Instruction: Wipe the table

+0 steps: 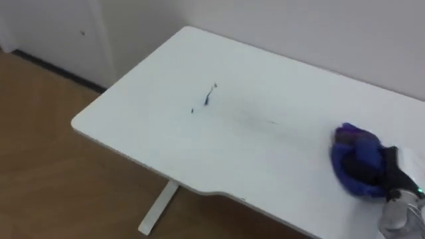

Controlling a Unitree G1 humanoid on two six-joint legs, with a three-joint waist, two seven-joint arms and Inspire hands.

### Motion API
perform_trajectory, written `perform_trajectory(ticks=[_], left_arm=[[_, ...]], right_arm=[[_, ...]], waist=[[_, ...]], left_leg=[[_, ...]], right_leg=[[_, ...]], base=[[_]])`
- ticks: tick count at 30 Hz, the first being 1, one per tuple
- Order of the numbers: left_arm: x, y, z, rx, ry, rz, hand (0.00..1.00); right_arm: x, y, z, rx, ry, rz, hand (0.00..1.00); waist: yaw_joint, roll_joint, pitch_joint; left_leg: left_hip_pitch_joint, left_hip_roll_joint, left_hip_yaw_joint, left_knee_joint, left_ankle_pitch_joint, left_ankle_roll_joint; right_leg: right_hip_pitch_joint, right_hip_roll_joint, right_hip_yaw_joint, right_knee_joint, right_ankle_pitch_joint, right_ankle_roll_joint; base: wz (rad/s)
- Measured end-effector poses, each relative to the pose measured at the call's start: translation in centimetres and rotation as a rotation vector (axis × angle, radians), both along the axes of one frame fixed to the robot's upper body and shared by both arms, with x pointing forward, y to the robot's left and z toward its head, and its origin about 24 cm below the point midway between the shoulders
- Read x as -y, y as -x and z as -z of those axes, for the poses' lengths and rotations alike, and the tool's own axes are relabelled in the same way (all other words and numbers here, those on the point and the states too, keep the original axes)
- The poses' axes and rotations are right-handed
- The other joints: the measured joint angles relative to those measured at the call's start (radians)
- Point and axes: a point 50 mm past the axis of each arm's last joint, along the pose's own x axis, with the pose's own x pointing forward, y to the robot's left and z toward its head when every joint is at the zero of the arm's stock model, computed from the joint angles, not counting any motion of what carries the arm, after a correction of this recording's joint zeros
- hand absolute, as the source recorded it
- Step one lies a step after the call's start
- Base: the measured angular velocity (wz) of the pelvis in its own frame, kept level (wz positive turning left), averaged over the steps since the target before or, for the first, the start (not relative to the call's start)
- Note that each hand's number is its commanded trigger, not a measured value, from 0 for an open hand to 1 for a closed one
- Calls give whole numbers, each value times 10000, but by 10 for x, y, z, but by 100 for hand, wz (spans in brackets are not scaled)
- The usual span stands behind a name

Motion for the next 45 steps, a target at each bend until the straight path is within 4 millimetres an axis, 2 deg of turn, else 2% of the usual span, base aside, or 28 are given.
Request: perform_trajectory(ticks=[1, 3, 4, 6, 7, 8, 10, 11, 13, 14, 15, 16, 17, 18, 19, 21, 22, 25, 27, 29, 31, 34, 37, 38, 41, 42, 43, 45], left_arm=[[-3, -1, -2, 113, -129, -7, 0], [-12, -6, -7, 495, -574, 80, 0], [-13, -7, -7, 535, -613, 153, 0], [-14, -14, -7, 603, -633, 312, 0], [-13, -20, -5, 626, -575, 458, 0], [-12, -22, -4, 639, -526, 513, 0], [-6, -40, 0, 820, -251, 1074, 0], [-4, -45, 1, 877, -162, 1157, 0], [0, -54, 3, 1053, -26, 1257, 0], [-2, -55, 2, 1060, -63, 1266, 0], [1, -57, 4, 1078, 10, 1253, 0], [7, -53, 6, 906, 225, 1334, 0], [9, -47, 7, 714, 356, 1359, 0], [14, -36, 9, 424, 546, 1324, 0], [16, -28, 10, 263, 611, 1255, 0], [17, 8, 8, -779, 769, 783, 0], [17, 24, 6, -1192, 751, 514, 0], [12, 53, -1, -1563, 592, -407, 0], [11, 61, -3, -1633, 528, -747, 0], [10, 60, -3, -1535, 489, -797, 0], [8, 48, -2, -1011, 423, -586, 0], [3, 24, -4, -186, 174, -224, 0], [3, -2, -2, 496, 155, 107, 0], [5, -12, -1, 741, 197, 260, 0], [13, -29, 4, 995, 469, 499, 0], [16, -32, 6, 967, 600, 589, 0], [19, -34, 7, 962, 695, 715, 0], [20, -37, 8, 1018, 732, 799, 0]], right_arm=[[4, 8, 1, -84, -2, 245, 100], [13, 32, 7, -360, -100, 1202, 100], [13, 34, 8, -398, -128, 1262, 100], [6, 30, 11, -377, -354, 1273, 100], [-2, 20, 13, -320, -462, 1104, 100], [-6, 14, 12, -234, -528, 1038, 100], [-23, -22, 6, -79, -548, 404, 100], [-27, -34, 2, -95, -469, 65, 100], [-54, -95, -25, -42, 23, -2061, 100], [-63, -114, -36, 126, 195, -2728, 100], [-73, -139, -56, 499, 628, -3689, 100], [-77, -154, -73, 981, 889, -4013, 100], [-77, -157, -77, 1074, 1039, -4090, 100], [-69, -156, -81, 1050, 1367, -4103, 100], [-62, -153, -81, 939, 1496, -4003, 100], [-25, -126, -71, 193, 1714, -3011, 100], [-5, -109, -68, 278, 1267, -2116, 100], [25, -75, -60, 632, 811, -649, 100], [34, -58, -54, 739, 643, -59, 100], [40, -42, -49, 724, 639, 344, 100], [44, -25, -43, 574, 669, 524, 100], [47, -14, -39, 313, 681, 746, 100], [43, -21, -41, -139, 1038, 398, 100], [38, -30, -44, -296, 1325, 35, 100], [10, -80, -62, -268, 2133, -1823, 100], [-8, -105, -74, 157, 2289, -2626, 100], [-26, -128, -85, 659, 2254, -3224, 100], [-44, -151, -100, 1165, 2339, -3952, 100]], waist=[[-52, 22, -11], [-129, 74, -43], [-114, 80, -46], [67, 107, -42], [84, 108, -41], [116, 107, -40], [423, -1, 16], [525, -30, 32], [1129, -134, 72], [1215, -191, 131], [1325, -110, 147], [1424, -1, 223], [1411, 23, 203], [1326, -46, 239], [1288, -92, 245], [849, -118, 256], [682, -86, 250], [375, 43, 251], [300, 77, 251], [129, 6, 180], [-116, -227, 113], [-247, -493, 103], [-220, -583, 114], [-81, -587, 109], [91, -499, 142], [298, -381, 179], [469, -295, 273], [860, -276, 311]], left_leg=[[-16, 101, 87, 161, -98, 12], [-134, 553, 313, 731, -404, -103], [-220, 693, 345, 849, -451, -176], [-621, 1323, 390, 1384, -620, -492], [-866, 1628, 311, 1686, -690, -671], [-996, 1769, 275, 1829, -711, -766], [-1405, 2278, 199, 2137, -651, -1245], [-1458, 2386, 195, 2124, -580, -1382], [-1599, 2994, 424, 1939, -222, -2030], [-1643, 3137, 433, 1840, -71, -2236], [-1805, 3434, 301, 1701, 205, -2631], [-1877, 3606, -198, 1360, 540, -2257], [-1879, 3598, -358, 1106, 811, -2058], [-1995, 3356, -358, 926, 1130, -2036], [-2043, 3148, -307, 929, 1138, -2033], [-2100, 2208, -138, 956, 1136, -2029], [-1986, 1845, -34, 875, 1133, -2011], [-1437, 1565, 137, 210, 1163, -1954], [-1118, 1531, 137, -131, 1163, -1954], [-1025, 1413, 260, -303, 1161, -1947], [-942, 1266, 312, -515, 1170, -1851], [-884, 1118, 307, -593, 1134, -1749], [-880, 1114, 362, -643, 1127, -1736], [-766, 1114, 390, -731, 1127, -1737], [-695, 1116, 386, -807, 1128, -1736], [-710, 1123, 387, -812, 1132, -1730], [-717, 1129, 385, -815, 1131, -1728], [-842, 1129, 331, -856, 1122, -1712]], right_leg=[[-59, -111, -47, 360, -30, -60], [-228, -771, 24, 1290, -167, -39], [-315, -909, 141, 1327, -164, -37], [-473, -1186, 694, 694, -113, 15], [-429, -1268, 789, 219, -29, 47], [-425, -1305, 788, 5, 45, 89], [-519, -1347, 808, -709, 496, 112], [-588, -1330, 793, -806, 643, 113], [-1164, -963, 920, -655, 899, 93], [-1271, -796, 872, -473, 908, 78], [-1553, -648, 324, 129, 323, 635], [-1869, -374, 116, 855, -329, 252], [-1990, -283, 36, 1035, -546, 182], [-2030, -251, -257, 1187, -848, 34], [-2001, -253, -405, 1182, -944, -24], [-1602, -232, -798, 818, -1075, -99], [-1424, -230, -828, 615, -1073, -99], [-1084, 13, -475, 114, -1063, -106], [-987, 117, -196, -94, -1019, -75], [-956, 111, 4, -253, -969, 5], [-849, 70, 89, -573, -797, 125], [-648, 31, 109, -861, -613, 242], [-662, 62, 192, -1002, -465, 252], [-722, 82, 368, -984, -441, 239], [-904, 105, 591, -892, -375, 190], [-1011, 143, 715, -913, -287, 160], [-1038, 181, 786, -999, -203, 166], [-1181, 227, 833, -1123, -101, 162]], base=[[-55], [-42], [-48], [-44], [-23], [-14], [-22], [-36], [-55], [-40], [5], [26], [68], [71], [98], [112], [85], [20], [-18], [-6], [2], [4], [-13], [-37], [-28], [-18], [-21], [-6]])
